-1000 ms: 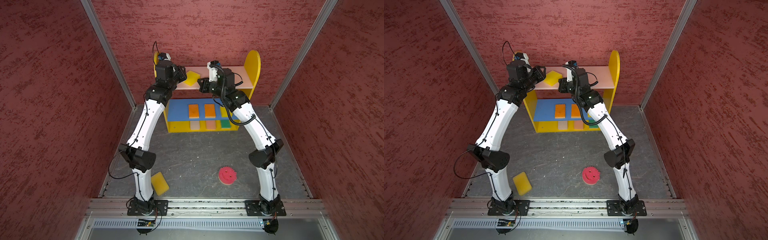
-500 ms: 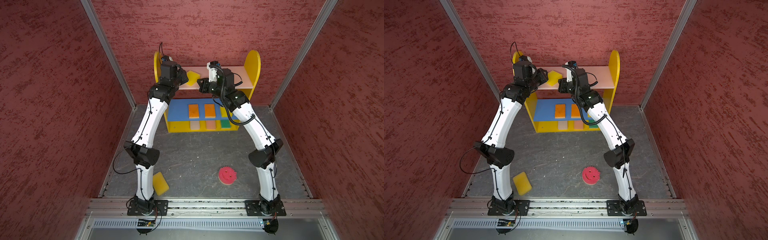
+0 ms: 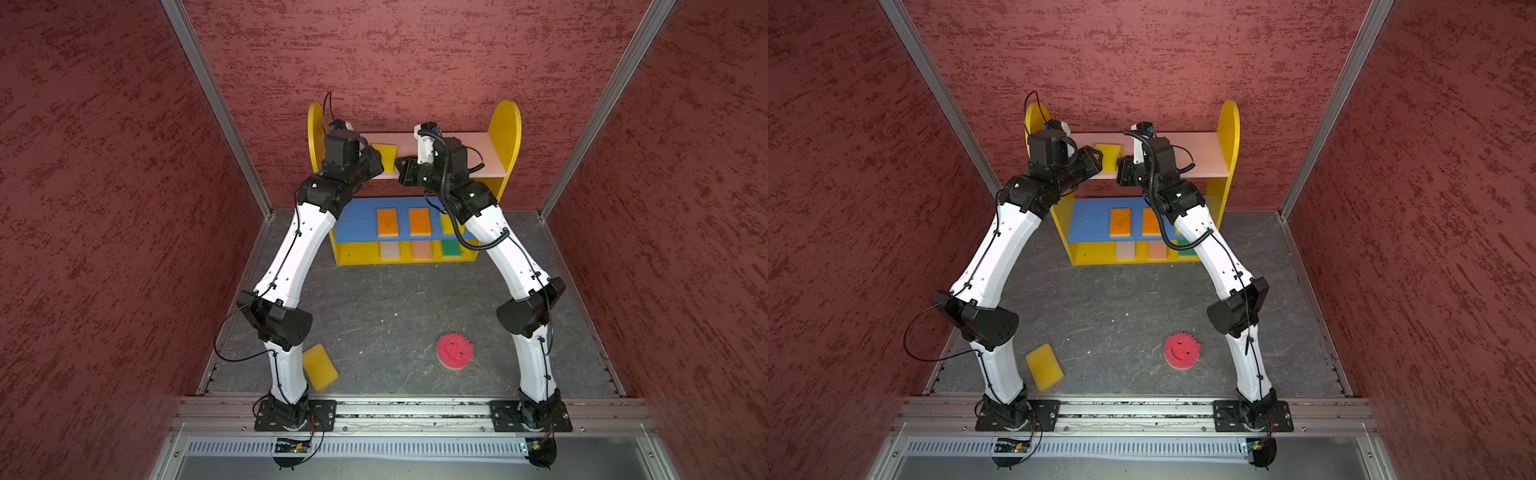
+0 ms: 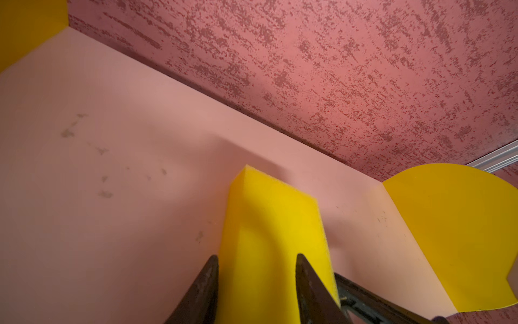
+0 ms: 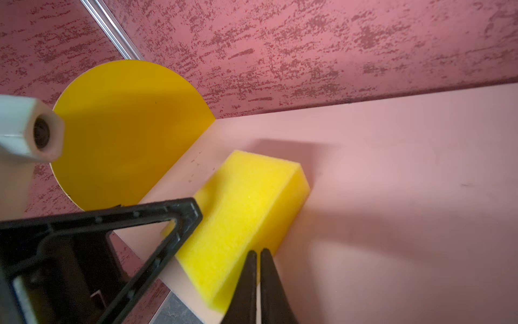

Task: Place and organize the cleaning sponges onto the shelf

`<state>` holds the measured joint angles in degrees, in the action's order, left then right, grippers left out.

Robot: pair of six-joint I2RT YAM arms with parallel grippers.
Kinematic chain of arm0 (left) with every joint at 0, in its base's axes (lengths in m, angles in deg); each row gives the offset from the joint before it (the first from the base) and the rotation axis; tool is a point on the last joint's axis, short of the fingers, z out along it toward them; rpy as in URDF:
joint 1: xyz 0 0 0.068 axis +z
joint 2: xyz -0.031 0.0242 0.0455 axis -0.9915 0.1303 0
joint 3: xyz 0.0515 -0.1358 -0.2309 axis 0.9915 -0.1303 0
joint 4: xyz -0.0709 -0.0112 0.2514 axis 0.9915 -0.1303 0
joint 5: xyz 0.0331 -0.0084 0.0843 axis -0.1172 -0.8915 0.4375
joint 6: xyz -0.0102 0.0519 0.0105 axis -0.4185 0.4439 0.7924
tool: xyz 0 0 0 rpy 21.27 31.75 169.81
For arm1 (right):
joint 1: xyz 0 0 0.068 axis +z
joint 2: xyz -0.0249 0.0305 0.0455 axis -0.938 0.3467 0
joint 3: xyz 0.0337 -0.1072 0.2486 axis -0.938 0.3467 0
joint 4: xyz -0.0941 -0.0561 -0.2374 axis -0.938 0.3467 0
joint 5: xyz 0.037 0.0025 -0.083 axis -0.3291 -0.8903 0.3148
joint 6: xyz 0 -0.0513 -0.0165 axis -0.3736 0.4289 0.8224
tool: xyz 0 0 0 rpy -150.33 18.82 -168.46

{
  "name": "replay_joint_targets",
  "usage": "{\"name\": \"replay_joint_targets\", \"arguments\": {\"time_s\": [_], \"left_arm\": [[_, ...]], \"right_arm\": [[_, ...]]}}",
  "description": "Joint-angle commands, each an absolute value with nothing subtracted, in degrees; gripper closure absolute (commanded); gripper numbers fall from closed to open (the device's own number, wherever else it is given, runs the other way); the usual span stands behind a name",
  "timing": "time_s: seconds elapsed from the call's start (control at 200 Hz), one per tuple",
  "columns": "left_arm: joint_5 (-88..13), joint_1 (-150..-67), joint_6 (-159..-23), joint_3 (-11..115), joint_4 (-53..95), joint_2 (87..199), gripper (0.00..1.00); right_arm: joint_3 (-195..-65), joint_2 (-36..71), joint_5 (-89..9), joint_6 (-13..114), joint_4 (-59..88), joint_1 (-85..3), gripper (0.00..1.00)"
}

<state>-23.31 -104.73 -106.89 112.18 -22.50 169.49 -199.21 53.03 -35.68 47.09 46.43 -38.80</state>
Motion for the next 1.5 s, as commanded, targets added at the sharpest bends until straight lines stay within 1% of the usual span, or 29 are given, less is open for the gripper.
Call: {"name": "replay_joint_targets", "arguments": {"time_s": [0.0,0.25,0.766,0.857,1.032,1.172,1.343,1.498], "left_arm": [[-23.99,-104.92,-107.07,111.38,-20.61,167.81,0.55],[-25.56,-104.76,-107.62,111.69,-19.76,168.57,0.55],[-25.51,-103.55,-108.63,109.94,-20.04,167.04,0.54],[-25.62,-102.96,-109.05,108.31,-19.28,165.84,0.53],[-25.4,-102.62,-109.36,106.19,-17.29,162.7,0.46],[-25.51,-102.75,-109.11,105.64,-16.88,160.51,0.45],[-25.96,-103.31,-109.25,103.35,-15.04,158.85,0.45],[-26.82,-103.52,-109.44,105.04,-15.21,161.6,0.48]], "right_arm": [[-198.65,53.05,-32.78,46.63,46.9,-39.3,0.91],[-197.18,52.27,-32.33,46.17,46.06,-39.73,0.9],[-195.33,51.11,-31.8,44.06,46.55,-40.84,0.88],[-194.6,50.52,-31.42,44.15,46.17,-40.8,0.88],[-194.5,50.24,-31.35,44.04,46.69,-40.8,0.87],[-193.4,48.95,-31.37,44.08,46.59,-40.84,0.86],[-191.24,46.91,-31.15,44.33,45.57,-40.83,0.85],[-192.18,47.79,-31.46,44.33,45.53,-40.8,0.84]]}}
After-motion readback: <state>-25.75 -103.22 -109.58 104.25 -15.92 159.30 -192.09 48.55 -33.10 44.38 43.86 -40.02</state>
